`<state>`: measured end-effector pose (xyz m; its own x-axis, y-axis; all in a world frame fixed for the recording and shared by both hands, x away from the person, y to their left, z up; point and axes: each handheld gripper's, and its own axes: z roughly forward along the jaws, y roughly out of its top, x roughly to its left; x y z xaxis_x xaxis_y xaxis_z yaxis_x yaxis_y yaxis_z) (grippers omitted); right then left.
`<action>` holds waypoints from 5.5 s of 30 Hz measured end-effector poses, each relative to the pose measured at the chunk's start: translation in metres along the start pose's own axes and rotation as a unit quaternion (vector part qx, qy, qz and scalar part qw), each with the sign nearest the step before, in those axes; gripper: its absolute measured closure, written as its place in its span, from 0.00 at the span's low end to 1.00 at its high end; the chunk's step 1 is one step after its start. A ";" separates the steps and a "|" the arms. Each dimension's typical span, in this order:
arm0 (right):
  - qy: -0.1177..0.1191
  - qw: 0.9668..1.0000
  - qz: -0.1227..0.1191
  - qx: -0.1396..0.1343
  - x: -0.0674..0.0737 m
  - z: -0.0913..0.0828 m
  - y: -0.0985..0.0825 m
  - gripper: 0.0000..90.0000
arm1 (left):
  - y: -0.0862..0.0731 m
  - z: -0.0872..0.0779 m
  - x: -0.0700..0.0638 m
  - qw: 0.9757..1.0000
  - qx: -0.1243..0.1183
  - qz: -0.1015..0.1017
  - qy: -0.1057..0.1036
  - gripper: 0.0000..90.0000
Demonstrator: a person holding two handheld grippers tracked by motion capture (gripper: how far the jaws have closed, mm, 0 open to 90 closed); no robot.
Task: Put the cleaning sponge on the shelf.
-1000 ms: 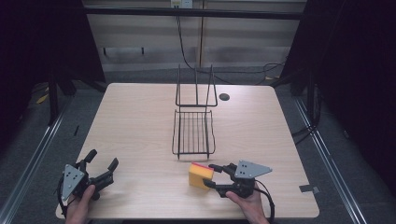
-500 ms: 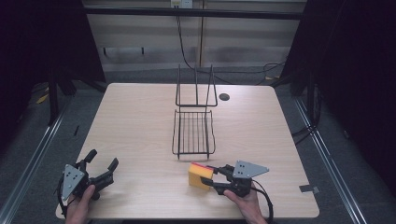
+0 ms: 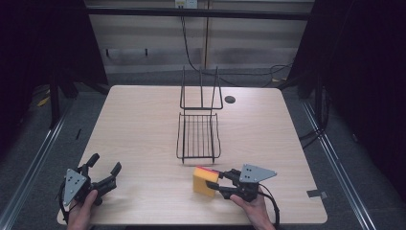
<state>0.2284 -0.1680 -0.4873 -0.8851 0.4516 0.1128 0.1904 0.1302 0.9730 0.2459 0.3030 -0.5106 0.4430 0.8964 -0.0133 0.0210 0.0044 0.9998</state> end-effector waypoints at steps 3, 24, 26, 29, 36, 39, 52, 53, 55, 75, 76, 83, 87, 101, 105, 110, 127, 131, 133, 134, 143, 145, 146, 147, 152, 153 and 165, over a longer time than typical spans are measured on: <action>0.000 1.000 0.003 0.000 0.000 -0.001 0.001 0.67 | 0.000 0.000 0.000 1.000 0.000 0.000 0.000 0.17; 0.015 1.000 -0.004 -0.003 -0.007 -0.005 0.013 0.67 | 0.000 0.000 0.000 1.000 0.002 0.003 0.000 0.17; 0.014 1.000 -0.002 -0.001 -0.008 -0.006 0.014 0.67 | 0.000 0.000 0.000 1.000 0.002 0.002 -0.001 0.17; 0.014 1.000 -0.001 0.003 -0.009 -0.005 0.013 0.67 | 0.000 0.000 0.000 1.000 0.002 0.002 -0.001 0.17; 0.017 1.000 0.000 0.006 -0.011 -0.004 0.018 0.68 | 0.000 0.000 0.000 1.000 0.000 0.000 0.000 0.17; 0.015 1.000 -0.001 0.005 -0.012 -0.002 0.023 0.67 | 0.000 0.000 0.000 1.000 0.002 0.002 0.000 0.17; 0.000 1.000 0.005 0.008 -0.015 0.000 0.031 0.67 | 0.000 0.000 0.000 1.000 0.002 0.002 -0.001 0.17; 0.001 1.000 0.003 0.008 -0.015 -0.001 0.033 0.67 | 0.000 0.000 0.000 1.000 0.002 0.003 0.000 0.17; 0.002 1.000 0.002 0.008 -0.016 0.000 0.034 0.67 | 0.000 0.000 0.000 1.000 0.002 0.002 -0.001 0.17; -0.007 1.000 0.011 -0.007 -0.024 0.002 0.056 0.67 | 0.000 0.000 0.000 1.000 0.002 0.003 0.000 0.17; -0.007 1.000 0.010 -0.005 -0.024 0.002 0.057 0.67 | 0.000 0.000 0.000 1.000 0.002 0.003 0.000 0.17; -0.014 1.000 0.005 -0.007 -0.029 0.001 0.066 0.67 | 0.000 0.000 0.000 1.000 0.002 0.002 -0.001 0.17; -0.021 1.000 0.003 -0.007 -0.034 0.001 0.071 0.67 | 0.000 0.000 0.000 1.000 0.002 0.002 -0.001 0.17; -0.017 1.000 -0.009 -0.003 -0.047 0.008 0.087 0.67 | 0.000 0.000 0.000 1.000 0.002 0.002 -0.001 0.17; -0.005 1.000 -0.016 -0.007 -0.052 0.010 0.090 0.67 | 0.000 0.000 0.000 1.000 0.002 0.002 -0.001 0.17; -0.001 1.000 -0.016 -0.007 -0.057 0.012 0.091 0.67 | 0.000 0.000 0.000 1.000 0.002 0.002 0.000 0.17; 0.007 1.000 0.001 0.008 -0.080 0.028 0.086 0.67 | 0.000 0.000 0.000 1.000 0.000 0.000 0.000 0.17; 0.012 1.000 -0.001 0.017 -0.083 0.032 0.087 0.67 | 0.000 0.000 0.000 1.000 0.000 0.001 0.000 0.17; 0.019 1.000 -0.004 0.020 -0.085 0.035 0.091 0.67 | 0.000 0.000 0.000 1.000 0.000 0.000 0.000 0.17; 0.019 1.000 -0.004 0.020 -0.085 0.035 0.091 0.67 | 0.000 0.000 0.000 1.000 0.000 0.000 0.000 0.17; 0.018 0.999 0.002 0.027 -0.096 0.039 0.088 0.67 | 0.000 0.000 0.000 1.000 0.000 0.001 0.000 0.17; 0.020 0.999 0.006 0.026 -0.098 0.040 0.088 0.67 | 0.000 0.000 0.000 1.000 0.000 0.001 0.000 0.17; 0.021 0.999 0.004 0.026 -0.099 0.041 0.088 0.67 | 0.000 0.000 0.000 1.000 0.001 0.001 0.000 0.17; 0.020 0.999 0.003 0.029 -0.099 0.042 0.088 0.67 | 0.000 0.000 0.000 1.000 0.002 0.003 0.000 0.17; 0.031 0.999 0.003 0.029 -0.104 0.045 0.092 0.67 | 0.000 0.000 0.000 1.000 0.001 0.003 -0.001 0.17; 0.029 0.999 0.005 0.029 -0.105 0.046 0.093 0.67 | 0.000 0.000 0.000 1.000 0.002 0.003 -0.001 0.17; 0.036 0.999 0.014 0.039 -0.112 0.057 0.082 0.67 | 0.000 0.000 0.000 1.000 0.002 0.002 -0.001 0.17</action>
<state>0.3673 -0.1573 -0.4314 -0.9062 0.3925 0.1572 0.2461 0.1871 0.9510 0.2457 0.3035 -0.5106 0.4456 0.8952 -0.0088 0.0221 -0.0012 0.9998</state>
